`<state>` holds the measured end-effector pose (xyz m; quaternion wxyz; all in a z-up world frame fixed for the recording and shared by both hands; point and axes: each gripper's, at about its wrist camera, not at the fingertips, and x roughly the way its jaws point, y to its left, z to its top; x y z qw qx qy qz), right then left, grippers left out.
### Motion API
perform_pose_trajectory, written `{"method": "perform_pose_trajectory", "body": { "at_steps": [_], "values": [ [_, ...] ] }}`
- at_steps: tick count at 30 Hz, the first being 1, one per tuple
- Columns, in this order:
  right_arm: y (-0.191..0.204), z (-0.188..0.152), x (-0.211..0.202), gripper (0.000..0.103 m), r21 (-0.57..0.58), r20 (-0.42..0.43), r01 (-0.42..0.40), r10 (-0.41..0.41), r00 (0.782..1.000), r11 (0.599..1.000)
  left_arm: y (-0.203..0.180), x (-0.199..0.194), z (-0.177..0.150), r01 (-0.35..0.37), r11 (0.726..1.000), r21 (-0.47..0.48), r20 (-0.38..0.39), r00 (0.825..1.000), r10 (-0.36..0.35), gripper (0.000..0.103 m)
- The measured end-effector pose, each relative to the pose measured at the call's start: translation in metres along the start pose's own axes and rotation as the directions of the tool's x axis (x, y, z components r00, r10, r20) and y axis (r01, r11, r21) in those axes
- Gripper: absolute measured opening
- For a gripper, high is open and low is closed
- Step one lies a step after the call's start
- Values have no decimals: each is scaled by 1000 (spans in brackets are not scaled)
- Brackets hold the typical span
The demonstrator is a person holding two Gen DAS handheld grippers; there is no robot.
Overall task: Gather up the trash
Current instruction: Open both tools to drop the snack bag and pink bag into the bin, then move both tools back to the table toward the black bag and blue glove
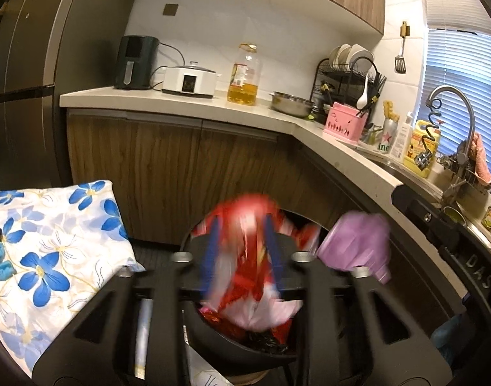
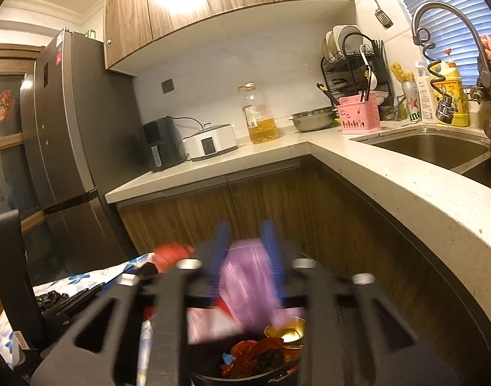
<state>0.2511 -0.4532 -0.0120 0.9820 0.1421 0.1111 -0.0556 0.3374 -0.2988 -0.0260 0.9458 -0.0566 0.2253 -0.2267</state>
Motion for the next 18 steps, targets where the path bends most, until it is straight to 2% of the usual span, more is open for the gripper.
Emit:
{"method": "perform_pose_trajectory", "body": {
  "at_steps": [1,3,4,5,7,13,18],
  "values": [
    [-1,0,-1,38,0,2,2,-2,1000,1000,1,-1,-1,-2,1000,-6,3,1000,2,57],
    [-2,0,-2,44,-1,5,9,-9,1000,1000,4,-3,-1,-4,1000,-19,8,1000,4,60],
    [-2,0,-4,50,4,7,10,-10,1000,1000,6,-4,-1,-11,1000,-24,6,1000,11,65],
    [-3,0,-7,52,11,12,10,-10,1000,1000,9,-6,-1,-19,999,-35,9,1000,19,72],
    [-3,0,-11,56,14,18,11,-11,1000,1000,16,-13,-1,-32,998,-58,18,999,33,80],
    [0,-6,-22,68,12,19,6,-7,1000,1000,29,-35,-7,-95,993,-71,25,995,97,88],
    [7,-9,-33,73,9,25,-4,4,1000,1000,40,-63,-16,-149,987,-65,53,987,152,90]
  ]
}}
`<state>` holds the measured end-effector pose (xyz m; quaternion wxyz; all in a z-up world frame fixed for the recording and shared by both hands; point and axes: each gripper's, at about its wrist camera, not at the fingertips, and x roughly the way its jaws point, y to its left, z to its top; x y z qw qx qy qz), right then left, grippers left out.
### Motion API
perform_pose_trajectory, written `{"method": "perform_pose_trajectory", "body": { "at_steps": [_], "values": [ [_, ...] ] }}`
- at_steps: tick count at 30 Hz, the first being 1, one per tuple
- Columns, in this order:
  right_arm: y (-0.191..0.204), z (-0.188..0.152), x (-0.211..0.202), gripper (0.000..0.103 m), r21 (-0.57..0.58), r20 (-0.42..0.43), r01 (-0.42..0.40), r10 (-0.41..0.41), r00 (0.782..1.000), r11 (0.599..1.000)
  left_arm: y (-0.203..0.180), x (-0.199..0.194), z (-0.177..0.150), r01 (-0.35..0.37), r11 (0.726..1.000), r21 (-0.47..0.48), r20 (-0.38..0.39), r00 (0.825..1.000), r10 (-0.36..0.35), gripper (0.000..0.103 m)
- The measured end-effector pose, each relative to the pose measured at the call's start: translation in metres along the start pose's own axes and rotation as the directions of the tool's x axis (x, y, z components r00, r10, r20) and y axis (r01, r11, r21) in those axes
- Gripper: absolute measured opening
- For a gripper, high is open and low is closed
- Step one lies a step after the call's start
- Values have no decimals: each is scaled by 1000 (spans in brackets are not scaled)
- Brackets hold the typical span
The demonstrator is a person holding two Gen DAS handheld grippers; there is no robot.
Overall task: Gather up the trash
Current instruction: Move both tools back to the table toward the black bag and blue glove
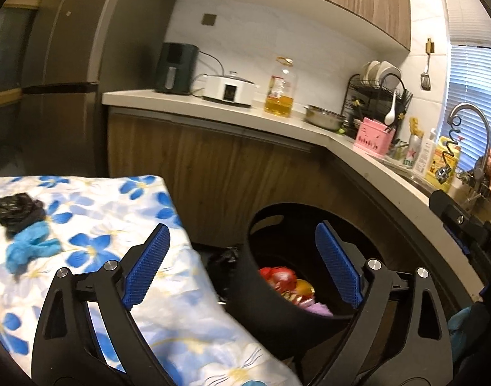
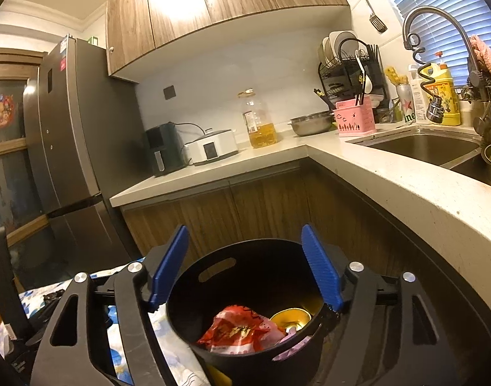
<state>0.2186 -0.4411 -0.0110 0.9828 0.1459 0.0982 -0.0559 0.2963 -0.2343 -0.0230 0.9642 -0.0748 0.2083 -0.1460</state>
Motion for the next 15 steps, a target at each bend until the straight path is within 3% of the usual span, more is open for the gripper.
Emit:
{"method": "perform_pose_trajectory", "body": {
  "at_steps": [7,15],
  "values": [
    [18,-7,-16,74,-2,7,-27,27,1000,1000,31,-38,-9,-111,994,-2,53,992,111,91],
    [48,-24,-23,74,1,-16,-80,80,997,997,94,-71,-23,-251,966,-69,47,966,254,91]
  ]
}}
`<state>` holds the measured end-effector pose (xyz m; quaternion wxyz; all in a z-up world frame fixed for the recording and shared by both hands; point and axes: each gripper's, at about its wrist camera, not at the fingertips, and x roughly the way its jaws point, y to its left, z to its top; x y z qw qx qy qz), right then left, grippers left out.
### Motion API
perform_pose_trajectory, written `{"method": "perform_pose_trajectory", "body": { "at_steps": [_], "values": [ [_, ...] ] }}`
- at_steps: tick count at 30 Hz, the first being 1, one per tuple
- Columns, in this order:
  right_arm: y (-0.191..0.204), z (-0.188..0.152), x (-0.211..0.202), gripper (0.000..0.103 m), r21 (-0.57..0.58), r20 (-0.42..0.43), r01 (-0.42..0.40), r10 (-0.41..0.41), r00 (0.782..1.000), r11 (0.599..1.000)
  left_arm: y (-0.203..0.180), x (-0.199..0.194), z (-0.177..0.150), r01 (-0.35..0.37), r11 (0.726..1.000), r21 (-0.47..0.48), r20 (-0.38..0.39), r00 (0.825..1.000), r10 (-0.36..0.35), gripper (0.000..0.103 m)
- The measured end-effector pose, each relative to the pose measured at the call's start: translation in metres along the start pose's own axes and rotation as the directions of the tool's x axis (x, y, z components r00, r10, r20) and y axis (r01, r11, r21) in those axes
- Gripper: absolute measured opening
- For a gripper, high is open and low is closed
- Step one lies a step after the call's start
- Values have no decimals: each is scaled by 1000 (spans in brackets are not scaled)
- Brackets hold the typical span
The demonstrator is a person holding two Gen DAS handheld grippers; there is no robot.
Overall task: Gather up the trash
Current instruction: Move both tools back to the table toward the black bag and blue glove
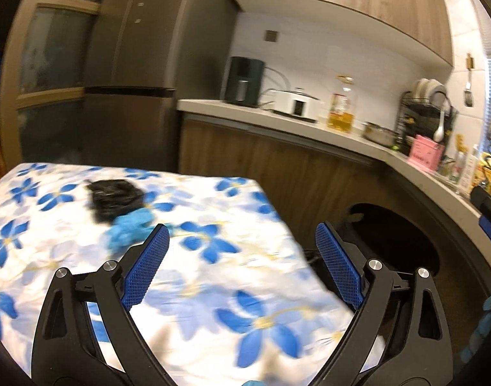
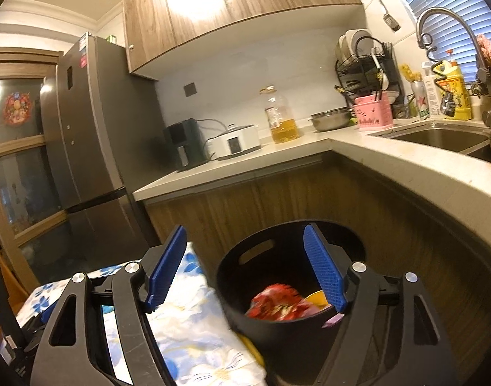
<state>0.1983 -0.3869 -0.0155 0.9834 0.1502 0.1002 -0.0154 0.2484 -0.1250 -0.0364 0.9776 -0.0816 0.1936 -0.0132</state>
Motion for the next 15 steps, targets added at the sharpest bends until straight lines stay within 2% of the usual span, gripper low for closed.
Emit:
{"method": "perform_pose_trajectory", "body": {
  "at_steps": [11,15],
  "values": [
    [58,-33,11,74,-12,-59,-88,87,994,996,85,-3,-7,-170,985,-33,-6,985,170,91],
    [78,-45,22,74,-34,-92,-118,115,989,992,104,7,-7,-199,979,-45,-17,980,198,91]
  ]
}}
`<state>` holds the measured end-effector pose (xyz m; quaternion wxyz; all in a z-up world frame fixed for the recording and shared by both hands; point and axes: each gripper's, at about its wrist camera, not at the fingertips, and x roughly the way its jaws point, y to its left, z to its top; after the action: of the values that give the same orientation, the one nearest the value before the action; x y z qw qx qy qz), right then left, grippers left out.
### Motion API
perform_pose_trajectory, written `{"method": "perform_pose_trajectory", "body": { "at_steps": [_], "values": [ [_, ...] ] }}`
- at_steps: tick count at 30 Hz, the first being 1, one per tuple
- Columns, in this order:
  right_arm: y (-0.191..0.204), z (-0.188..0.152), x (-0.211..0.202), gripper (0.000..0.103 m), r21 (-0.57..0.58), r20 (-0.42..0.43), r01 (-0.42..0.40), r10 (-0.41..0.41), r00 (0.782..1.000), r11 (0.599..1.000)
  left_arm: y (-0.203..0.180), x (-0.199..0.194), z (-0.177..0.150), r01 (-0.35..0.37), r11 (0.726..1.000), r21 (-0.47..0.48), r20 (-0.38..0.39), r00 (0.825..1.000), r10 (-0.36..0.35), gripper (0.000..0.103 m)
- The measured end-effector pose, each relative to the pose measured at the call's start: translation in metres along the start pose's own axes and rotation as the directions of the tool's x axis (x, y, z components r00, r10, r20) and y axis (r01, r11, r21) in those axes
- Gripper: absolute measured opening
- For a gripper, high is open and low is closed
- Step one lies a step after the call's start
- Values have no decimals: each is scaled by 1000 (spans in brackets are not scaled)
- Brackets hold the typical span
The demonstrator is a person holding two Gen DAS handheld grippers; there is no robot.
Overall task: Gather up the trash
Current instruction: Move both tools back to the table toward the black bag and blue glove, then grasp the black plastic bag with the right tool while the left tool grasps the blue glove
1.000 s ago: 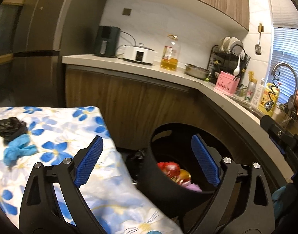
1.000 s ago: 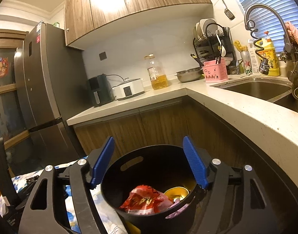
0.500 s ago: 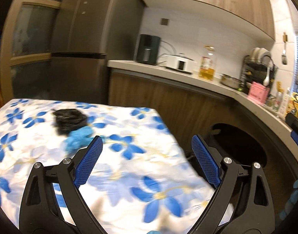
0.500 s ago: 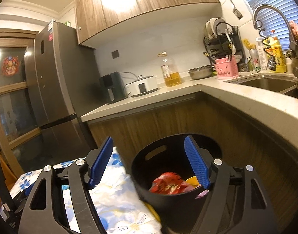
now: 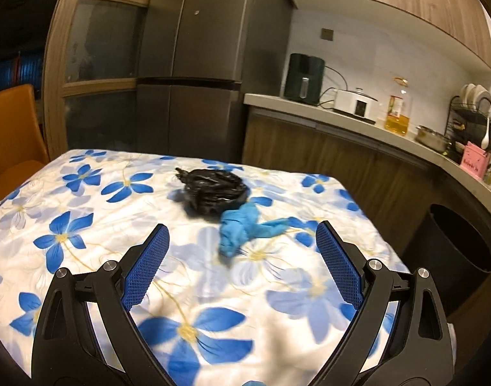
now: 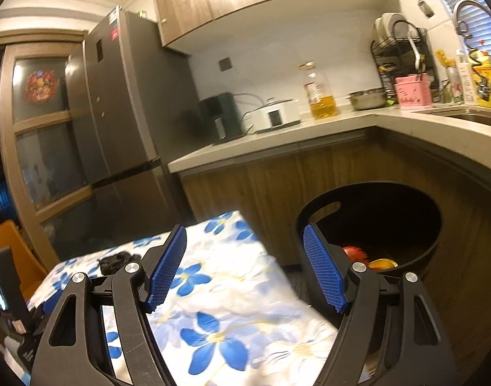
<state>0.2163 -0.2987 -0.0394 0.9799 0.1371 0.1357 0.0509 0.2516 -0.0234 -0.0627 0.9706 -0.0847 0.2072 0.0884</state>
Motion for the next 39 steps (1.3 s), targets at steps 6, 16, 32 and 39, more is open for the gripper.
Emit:
{"method": "perform_pose_trajectory", "body": {
  "at_steps": [6,16,32,39],
  "values": [
    [21,-8,16,74,-24,-24,-33,33,999,999,8,32,7,-14,1000,13,-13,1000,14,91],
    [44,-12,46,74,-50,-34,-52,50,998,997,12,92,-5,-12,998,58,-191,981,23,59],
    [70,-24,79,74,-104,-94,-59,49,994,993,30,71,-6,79,997,6,-199,977,-76,4],
    [103,-37,100,74,-140,-150,-131,110,982,981,69,24,6,27,999,-30,-102,994,-30,4]
  ]
}}
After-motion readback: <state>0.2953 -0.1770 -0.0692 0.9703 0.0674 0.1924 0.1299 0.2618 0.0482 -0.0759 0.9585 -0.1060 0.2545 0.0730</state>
